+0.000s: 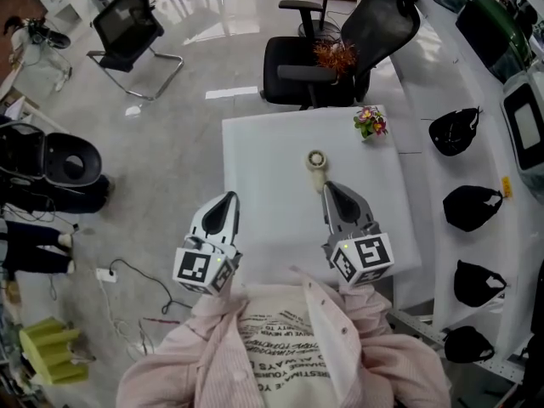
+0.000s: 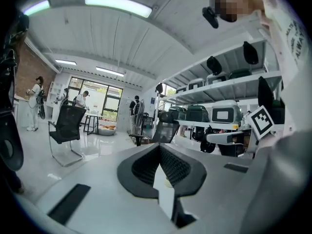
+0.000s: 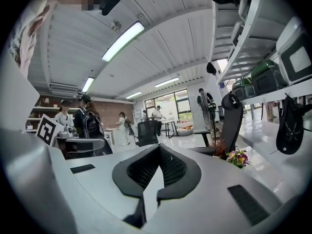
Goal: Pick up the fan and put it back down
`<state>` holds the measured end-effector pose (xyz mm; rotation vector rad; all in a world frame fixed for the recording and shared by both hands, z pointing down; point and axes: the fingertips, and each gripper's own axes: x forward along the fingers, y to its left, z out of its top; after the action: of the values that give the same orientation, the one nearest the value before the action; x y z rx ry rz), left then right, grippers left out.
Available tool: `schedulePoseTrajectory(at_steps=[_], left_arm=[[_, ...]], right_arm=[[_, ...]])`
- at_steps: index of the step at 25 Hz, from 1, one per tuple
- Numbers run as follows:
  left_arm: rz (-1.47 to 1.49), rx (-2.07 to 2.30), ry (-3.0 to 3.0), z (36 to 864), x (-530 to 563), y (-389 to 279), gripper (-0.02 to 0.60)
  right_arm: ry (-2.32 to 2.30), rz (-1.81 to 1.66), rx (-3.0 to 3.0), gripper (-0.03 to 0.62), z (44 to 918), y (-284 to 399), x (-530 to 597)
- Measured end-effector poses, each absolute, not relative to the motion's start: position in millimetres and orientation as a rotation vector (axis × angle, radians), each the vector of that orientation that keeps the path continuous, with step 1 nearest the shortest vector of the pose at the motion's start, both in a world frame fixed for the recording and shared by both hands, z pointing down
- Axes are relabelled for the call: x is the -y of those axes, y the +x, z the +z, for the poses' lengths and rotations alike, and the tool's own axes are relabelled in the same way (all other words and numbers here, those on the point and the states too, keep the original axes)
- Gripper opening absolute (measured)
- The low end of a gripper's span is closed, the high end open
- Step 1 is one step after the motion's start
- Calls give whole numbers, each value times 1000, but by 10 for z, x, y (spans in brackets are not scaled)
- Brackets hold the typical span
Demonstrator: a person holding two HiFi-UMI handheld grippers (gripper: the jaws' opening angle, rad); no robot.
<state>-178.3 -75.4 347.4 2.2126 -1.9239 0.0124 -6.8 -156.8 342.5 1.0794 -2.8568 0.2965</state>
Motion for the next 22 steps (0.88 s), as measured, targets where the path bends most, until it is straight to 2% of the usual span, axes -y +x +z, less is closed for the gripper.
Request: schedulePoseTrajectory(at_steps=[22], left_arm=[[47,1954,2191,3472,589,-1782,2]], right_arm=[[1127,298,2845,-2,3432,68,1422]])
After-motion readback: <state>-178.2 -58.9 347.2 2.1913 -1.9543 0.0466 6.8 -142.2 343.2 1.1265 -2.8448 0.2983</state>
